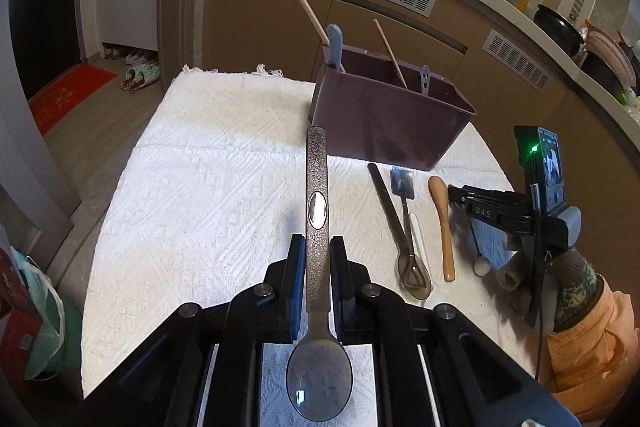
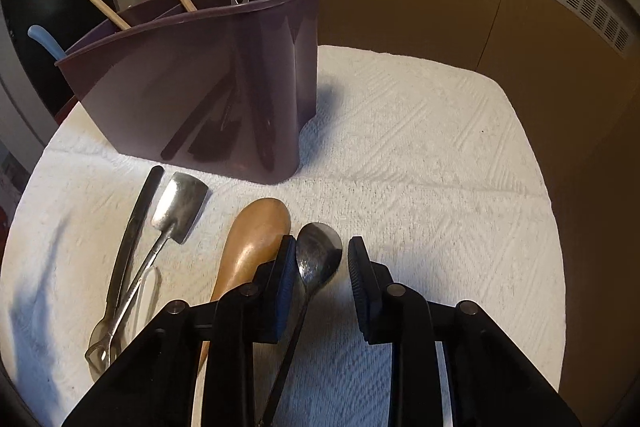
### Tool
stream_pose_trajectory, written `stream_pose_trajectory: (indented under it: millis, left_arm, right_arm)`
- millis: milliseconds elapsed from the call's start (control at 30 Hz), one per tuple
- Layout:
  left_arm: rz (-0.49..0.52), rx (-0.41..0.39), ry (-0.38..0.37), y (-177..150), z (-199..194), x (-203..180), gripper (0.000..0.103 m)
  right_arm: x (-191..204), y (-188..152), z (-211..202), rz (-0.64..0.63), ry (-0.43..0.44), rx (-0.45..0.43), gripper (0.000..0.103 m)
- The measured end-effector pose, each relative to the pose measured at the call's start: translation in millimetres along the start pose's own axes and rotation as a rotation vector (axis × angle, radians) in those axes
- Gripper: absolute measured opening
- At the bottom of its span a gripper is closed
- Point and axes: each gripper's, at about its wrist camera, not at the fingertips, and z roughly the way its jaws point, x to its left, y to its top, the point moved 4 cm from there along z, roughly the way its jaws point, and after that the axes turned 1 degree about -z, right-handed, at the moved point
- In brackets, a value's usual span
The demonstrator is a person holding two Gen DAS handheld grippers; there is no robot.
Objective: Organize utensils
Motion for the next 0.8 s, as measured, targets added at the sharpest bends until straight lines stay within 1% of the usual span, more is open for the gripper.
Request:
stream_pose_trajectory:
  millis: [67, 100, 167, 267, 333, 367, 400, 533, 633, 700, 800]
  left_arm:
    - [-0.003, 0.005, -0.005, -1, 2, 0, 0.010]
    - [-0.002, 0.008, -0.006, -1, 3, 0, 0.010]
    - [0.002, 0.009, -0.007, -2, 3, -2, 0.010]
    - [0.010, 0.007, -0.005, -2, 1, -5, 0.010]
    - [0.017, 0.004, -0.004, -1, -1, -8, 0.010]
    - [0.020, 0.001, -0.004, -1, -2, -10, 0.010]
    - [0.024, 0.000, -0.006, 0, -3, -12, 0.010]
    - [0.049, -0.007, -0.018, 0, -8, -26, 0.010]
    - [0.072, -0.008, -0.026, -1, -11, -37, 0.010]
    - [0.082, -0.005, -0.030, -1, -12, -42, 0.010]
    - [0.085, -0.001, -0.030, -3, -11, -45, 0.010]
  right_arm:
    - [0, 1, 0, -0.009, 0.002, 0.008, 0.027]
    - [1, 1, -1, -0.017, -0.001, 0.008, 0.024]
    - [2, -2, -4, -0.038, -0.015, 0.006, 0.023]
    - [4, -10, -17, -0.054, -0.013, -0.020, 0.023]
    - [3, -15, -32, -0.049, 0.011, -0.039, 0.022]
    - [2, -18, -44, -0.047, 0.026, -0.056, 0.005]
    - [2, -19, -53, -0.046, 0.036, -0.068, 0.002]
    - [4, -25, -91, -0.072, 0.060, -0.129, 0.001]
    - [4, -31, -110, -0.070, 0.091, -0.145, 0.001]
    - [5, -33, -110, -0.077, 0.101, -0.125, 0.001]
    - [0, -35, -90, -0.091, 0.107, -0.075, 0.004]
